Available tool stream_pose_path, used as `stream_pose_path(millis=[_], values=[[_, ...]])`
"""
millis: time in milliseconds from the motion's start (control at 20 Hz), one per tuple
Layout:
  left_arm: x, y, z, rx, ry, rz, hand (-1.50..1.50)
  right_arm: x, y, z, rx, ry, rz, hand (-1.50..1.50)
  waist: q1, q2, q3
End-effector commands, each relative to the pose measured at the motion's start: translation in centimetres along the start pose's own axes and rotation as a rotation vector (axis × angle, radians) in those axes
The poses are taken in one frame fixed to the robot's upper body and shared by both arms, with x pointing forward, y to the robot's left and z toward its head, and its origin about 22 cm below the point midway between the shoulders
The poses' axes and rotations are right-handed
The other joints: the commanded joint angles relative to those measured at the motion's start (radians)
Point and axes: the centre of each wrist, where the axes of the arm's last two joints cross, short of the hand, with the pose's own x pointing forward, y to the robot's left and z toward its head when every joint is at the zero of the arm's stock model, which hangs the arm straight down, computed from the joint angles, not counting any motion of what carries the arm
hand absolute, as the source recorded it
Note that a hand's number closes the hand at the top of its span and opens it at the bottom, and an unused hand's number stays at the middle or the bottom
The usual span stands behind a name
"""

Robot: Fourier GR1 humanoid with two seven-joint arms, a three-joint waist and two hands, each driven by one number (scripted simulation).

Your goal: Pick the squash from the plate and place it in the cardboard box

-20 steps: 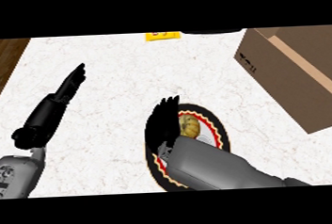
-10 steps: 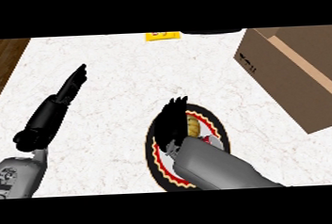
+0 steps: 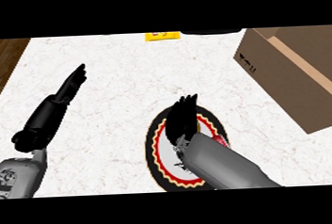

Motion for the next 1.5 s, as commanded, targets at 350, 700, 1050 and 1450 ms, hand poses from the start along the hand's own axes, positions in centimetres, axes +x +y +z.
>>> stream_pose_path(millis=[350,700,1050,1450], values=[[1.1,-1.2,-0.6,-0.003,0.000,0.015,0.00,-0.2,3.5,-2.1,-0.165,-0.119,0.075,1.50,0.007,0.007,0.003],[0.0,0.2,-0.8,0.008,-0.006,-0.010,0.00,-1.6,-0.4,-1.9,-0.298,-0.186,-0.025,1.50,0.004,0.008,0.003],[0.0,-0.6,-0.3,-0.021,-0.029,0.010,0.00,-12.6,-3.2,-5.4,-0.506,-0.192,-0.666,1.50,0.023,0.027,0.006],[0.3,-0.2,0.3,-0.013,-0.008,-0.009,0.00,-14.8,-5.7,-7.1,-0.718,-0.146,-0.638,1.50,0.015,0.008,0.003]])
